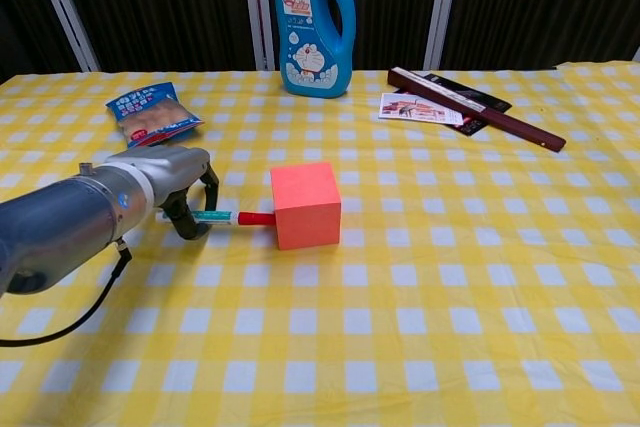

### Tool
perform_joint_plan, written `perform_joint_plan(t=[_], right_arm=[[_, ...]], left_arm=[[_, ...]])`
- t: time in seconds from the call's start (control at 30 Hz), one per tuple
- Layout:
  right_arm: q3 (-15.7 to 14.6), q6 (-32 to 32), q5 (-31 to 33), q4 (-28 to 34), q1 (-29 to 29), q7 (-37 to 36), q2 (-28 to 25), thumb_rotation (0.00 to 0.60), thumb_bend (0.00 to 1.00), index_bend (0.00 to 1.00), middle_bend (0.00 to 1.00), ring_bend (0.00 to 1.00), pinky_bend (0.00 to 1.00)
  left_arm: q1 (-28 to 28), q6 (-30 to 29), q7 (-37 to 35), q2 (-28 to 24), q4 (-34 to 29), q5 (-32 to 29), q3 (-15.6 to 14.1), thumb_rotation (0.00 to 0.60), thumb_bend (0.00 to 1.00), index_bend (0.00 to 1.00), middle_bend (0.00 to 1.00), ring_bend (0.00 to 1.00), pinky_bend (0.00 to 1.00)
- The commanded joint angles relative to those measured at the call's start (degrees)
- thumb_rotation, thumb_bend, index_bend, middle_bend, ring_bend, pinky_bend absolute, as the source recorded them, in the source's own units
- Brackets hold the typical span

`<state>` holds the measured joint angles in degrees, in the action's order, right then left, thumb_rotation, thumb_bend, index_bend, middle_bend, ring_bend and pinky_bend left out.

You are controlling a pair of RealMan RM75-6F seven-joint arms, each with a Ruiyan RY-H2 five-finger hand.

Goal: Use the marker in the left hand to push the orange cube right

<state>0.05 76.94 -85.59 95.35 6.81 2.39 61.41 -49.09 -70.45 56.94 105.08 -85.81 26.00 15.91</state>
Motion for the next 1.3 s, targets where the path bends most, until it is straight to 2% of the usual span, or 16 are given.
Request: perform_joint_plan(t=[0.03, 0.27, 0.93, 1.3], right_arm=[[0.0, 0.0, 0.0, 0.0, 0.0, 0.0, 0.0, 0.6, 0.38, 0.0, 0.0, 0.0, 0.0], [0.0, 0.1, -0.1, 0.0, 0.0, 0.1, 0.0, 0.6, 0.38, 0.0, 0.0, 0.0, 0.0], [0.0, -0.1, 0.2, 0.1, 0.0, -0.8, -0.3, 0.6, 0.38, 0.0, 0.0, 0.0, 0.0], [0.0, 0.0, 0.2, 0.0, -0.1, -1.1, -0.5, 0.6, 0.38, 0.0, 0.0, 0.0, 0.0]], left_arm=[[-0.2, -1.3, 1.2, -0.5, -1.6, -0.8, -0.3, 0.6, 0.5, 0.55, 0.12, 0.02, 0.12], [-0.4, -2.7, 1.8, -0.9, -2.6, -0.7, -0.8, 0.6, 0.5, 0.55, 0.11, 0.02, 0.12], [-7.3, -1.4, 4.7, 8.2, 5.3, -4.2, 4.1, 0.6, 0.5, 0.55, 0.12, 0.02, 0.12], [-9.8, -1.6, 5.5, 10.6, 6.6, -4.7, 6.5, 0.6, 0.5, 0.55, 0.12, 0.02, 0.12]])
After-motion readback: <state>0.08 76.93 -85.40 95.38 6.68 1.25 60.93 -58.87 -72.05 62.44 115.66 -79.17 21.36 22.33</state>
